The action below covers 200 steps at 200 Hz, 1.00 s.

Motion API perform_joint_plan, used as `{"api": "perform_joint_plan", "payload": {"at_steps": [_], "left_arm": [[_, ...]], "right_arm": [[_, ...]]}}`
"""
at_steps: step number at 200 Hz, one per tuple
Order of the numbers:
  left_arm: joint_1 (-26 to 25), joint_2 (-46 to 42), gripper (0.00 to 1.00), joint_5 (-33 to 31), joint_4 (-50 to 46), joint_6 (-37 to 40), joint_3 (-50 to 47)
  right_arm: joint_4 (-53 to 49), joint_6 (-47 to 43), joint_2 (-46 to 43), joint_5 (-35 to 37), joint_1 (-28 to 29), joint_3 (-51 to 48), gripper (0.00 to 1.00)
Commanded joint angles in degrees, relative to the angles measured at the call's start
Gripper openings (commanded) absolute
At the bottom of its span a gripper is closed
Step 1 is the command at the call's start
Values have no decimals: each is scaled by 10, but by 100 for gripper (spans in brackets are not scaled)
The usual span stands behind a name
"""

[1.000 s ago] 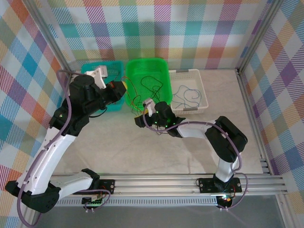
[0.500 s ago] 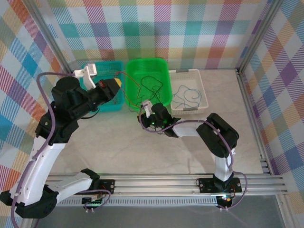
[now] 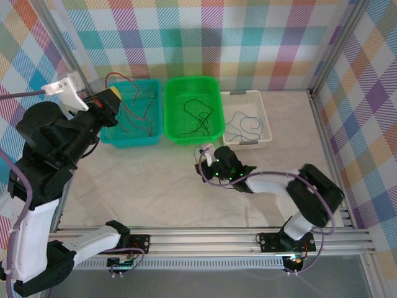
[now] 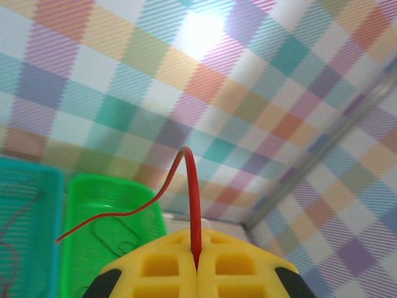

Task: Untangle the cables
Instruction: Place the cable into the container.

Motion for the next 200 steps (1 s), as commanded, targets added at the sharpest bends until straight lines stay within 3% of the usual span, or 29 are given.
{"api": "perform_joint_plan", "payload": {"at_steps": [1,19,39,83,143,200], "left_arm": [[8,25,0,-91,13,72,-33],[26,45,0,-108,32,81,-57],[73,66,0,-84,58,64,-86],[183,114,0,-4,88,0,-114],[258,202,0,35,147,-42,-157],[285,314,0,33,189,-56,-173]], "right_arm": [[-50,-6,-96,0,6,15,0],[-133,-27,-149,-4,6,65,0],[-227,-49,-174,-3,6,147,0],[-378,-98,-137,-10,6,354,0],[-418,-108,-83,-23,6,476,0],[-439,-108,-55,-57,7,548,0]]}}
